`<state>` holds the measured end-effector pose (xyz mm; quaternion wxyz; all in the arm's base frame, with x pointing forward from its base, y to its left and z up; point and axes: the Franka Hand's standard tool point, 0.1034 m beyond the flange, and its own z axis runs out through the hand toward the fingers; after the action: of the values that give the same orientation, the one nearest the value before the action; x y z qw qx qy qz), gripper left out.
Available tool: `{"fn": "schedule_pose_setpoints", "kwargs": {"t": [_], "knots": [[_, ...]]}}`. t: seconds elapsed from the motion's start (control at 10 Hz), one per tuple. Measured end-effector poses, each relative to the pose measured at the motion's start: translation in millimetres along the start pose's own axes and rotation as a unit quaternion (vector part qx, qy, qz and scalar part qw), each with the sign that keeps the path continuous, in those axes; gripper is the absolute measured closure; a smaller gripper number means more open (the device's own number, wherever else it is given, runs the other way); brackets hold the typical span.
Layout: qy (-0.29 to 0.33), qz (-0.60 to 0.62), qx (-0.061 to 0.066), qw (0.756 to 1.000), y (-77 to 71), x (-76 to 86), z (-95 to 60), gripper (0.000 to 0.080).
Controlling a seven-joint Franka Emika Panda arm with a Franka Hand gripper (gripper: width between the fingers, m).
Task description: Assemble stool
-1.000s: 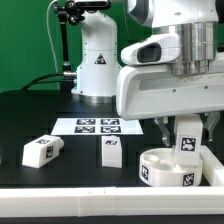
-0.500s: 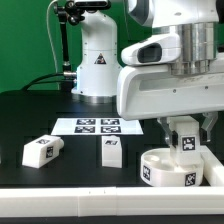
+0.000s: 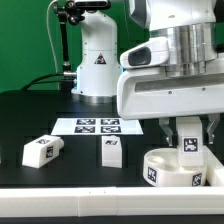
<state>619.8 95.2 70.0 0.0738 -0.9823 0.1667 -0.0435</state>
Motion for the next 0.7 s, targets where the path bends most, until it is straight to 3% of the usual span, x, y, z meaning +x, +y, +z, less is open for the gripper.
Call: {"fn": "schedule_pose_setpoints", "kwargs": {"t": [0.3,0.7], "knots": [[-0.005,0.145,0.009,0.989,-3.0,-1.8,1.3,0.0463],[-0.007,0.293,0.012,0.956,-2.5,-1.3,2.0,0.0462]]}}
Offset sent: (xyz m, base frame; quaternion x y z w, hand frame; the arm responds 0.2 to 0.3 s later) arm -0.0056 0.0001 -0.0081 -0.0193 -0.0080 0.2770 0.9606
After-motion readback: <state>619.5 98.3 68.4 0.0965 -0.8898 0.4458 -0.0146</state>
